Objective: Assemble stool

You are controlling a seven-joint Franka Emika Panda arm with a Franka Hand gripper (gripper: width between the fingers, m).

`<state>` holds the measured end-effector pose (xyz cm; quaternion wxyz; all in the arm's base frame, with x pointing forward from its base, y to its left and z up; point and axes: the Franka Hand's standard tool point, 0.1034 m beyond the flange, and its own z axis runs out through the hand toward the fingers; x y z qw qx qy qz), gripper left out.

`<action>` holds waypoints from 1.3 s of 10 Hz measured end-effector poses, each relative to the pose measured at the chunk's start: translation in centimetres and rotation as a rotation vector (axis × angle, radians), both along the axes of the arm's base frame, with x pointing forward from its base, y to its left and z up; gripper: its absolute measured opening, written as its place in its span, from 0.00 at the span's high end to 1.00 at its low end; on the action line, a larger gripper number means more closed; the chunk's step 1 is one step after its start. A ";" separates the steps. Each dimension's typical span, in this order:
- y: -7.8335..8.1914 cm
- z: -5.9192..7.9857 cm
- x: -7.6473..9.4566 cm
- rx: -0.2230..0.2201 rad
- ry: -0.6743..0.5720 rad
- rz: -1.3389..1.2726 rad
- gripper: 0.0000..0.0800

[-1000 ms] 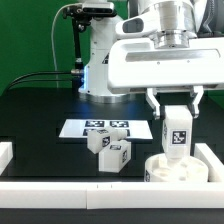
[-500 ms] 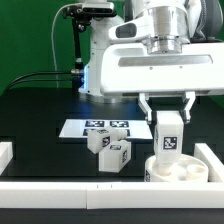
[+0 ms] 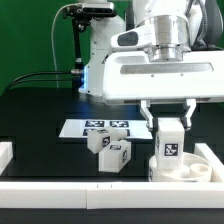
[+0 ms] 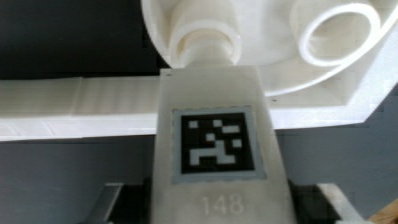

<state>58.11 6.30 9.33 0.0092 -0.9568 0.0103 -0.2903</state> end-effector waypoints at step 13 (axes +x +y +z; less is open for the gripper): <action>0.0 0.2 0.0 0.036 0.102 -0.043 0.19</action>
Offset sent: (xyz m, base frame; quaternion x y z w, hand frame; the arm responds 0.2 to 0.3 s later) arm -0.0187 0.0054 -0.0125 -0.0217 0.0211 0.0039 0.9995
